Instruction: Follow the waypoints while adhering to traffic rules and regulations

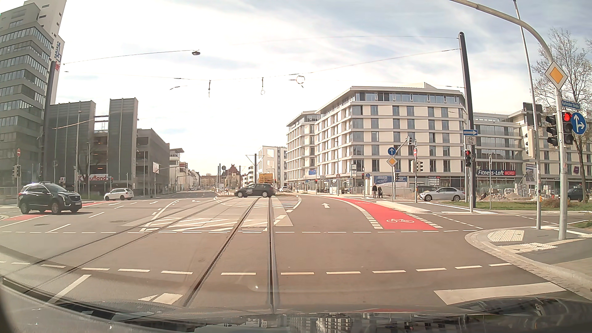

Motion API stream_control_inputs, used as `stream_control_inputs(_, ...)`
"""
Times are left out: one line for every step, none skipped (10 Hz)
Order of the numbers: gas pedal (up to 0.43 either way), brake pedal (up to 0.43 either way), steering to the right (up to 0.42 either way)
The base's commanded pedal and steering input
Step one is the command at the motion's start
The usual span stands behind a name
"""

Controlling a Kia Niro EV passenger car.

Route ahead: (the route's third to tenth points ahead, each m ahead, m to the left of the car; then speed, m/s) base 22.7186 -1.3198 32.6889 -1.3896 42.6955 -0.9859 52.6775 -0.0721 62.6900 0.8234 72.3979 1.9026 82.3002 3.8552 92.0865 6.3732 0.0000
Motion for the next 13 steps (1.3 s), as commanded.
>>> stream_control_inputs(0.000,0.201,0.061)
stream_control_inputs(0.000,0.201,0.061)
stream_control_inputs(0.000,0.201,0.061)
stream_control_inputs(0.000,0.201,0.060)
stream_control_inputs(0.000,0.201,0.061)
stream_control_inputs(0.000,0.201,0.061)
stream_control_inputs(0.000,0.201,0.061)
stream_control_inputs(0.000,0.201,0.061)
stream_control_inputs(0.000,0.201,0.060)
stream_control_inputs(0.000,0.201,0.061)
stream_control_inputs(0.000,0.201,0.061)
stream_control_inputs(0.000,0.201,0.061)
stream_control_inputs(0.000,0.201,0.061)
